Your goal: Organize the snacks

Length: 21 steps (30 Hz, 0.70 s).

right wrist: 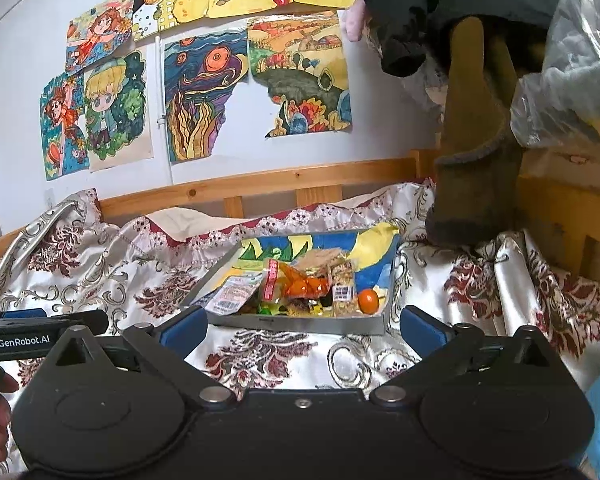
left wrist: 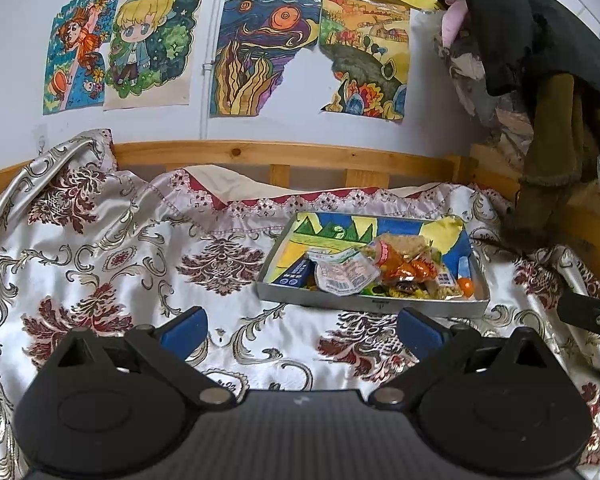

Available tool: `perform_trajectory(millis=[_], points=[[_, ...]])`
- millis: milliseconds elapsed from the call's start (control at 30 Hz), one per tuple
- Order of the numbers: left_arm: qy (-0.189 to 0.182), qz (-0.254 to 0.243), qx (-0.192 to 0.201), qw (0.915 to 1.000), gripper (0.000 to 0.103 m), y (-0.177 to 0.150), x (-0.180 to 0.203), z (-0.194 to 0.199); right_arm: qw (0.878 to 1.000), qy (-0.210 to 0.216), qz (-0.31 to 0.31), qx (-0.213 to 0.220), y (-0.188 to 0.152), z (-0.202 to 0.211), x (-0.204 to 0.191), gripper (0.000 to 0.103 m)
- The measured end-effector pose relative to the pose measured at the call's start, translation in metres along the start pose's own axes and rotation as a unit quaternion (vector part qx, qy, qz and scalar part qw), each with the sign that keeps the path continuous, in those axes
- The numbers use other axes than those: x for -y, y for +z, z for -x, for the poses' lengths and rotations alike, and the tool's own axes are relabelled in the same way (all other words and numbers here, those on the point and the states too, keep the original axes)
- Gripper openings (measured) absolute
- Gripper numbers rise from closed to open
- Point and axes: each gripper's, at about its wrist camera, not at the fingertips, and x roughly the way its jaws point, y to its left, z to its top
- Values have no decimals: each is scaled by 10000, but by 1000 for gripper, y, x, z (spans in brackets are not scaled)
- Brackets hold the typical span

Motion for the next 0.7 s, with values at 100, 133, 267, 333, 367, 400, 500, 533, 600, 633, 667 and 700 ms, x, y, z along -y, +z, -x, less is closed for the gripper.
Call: perform_trajectory(millis=[100,133,267,333,367,400,500,533,600,633,667,700], points=[[13,13,-25,10000,103,-3,0,1,10000,4,-8,-27,-4,1,0,102],[15,17,-34,10000,103,-3,-1,1,10000,13,-15,-41,-5,1,0,102],[20,4,-46,10000,103,-6,-1,2,10000,34,-13,-48,-7,1,0,102],[28,-16,-38,10000,103,-7,-1,2,10000,30,-20,-48,-7,1,-1,102],[29,-31,-32,10000,103,-8,0,2,10000,32,-27,-51,-7,0,-1,102],[33,-47,-28,10000,103,-9,0,2,10000,29,-23,-56,-7,0,0,102],[40,-63,-39,10000,103,-11,0,2,10000,29,-35,-79,-8,-1,-1,102],[40,-70,-45,10000,103,-12,0,2,10000,28,-37,-82,-9,-1,-1,102],[43,-84,-48,9999,103,-13,0,1,10000,26,-41,-85,-10,-1,-1,102],[46,-89,-49,9999,103,-13,1,1,10000,25,-41,-86,-10,-1,-1,102],[49,-85,-52,9999,103,-13,1,1,9999,25,-47,-90,-11,-1,-1,102],[50,-83,-52,9999,103,-13,1,1,9999,25,-53,-95,-11,-1,-1,102]])
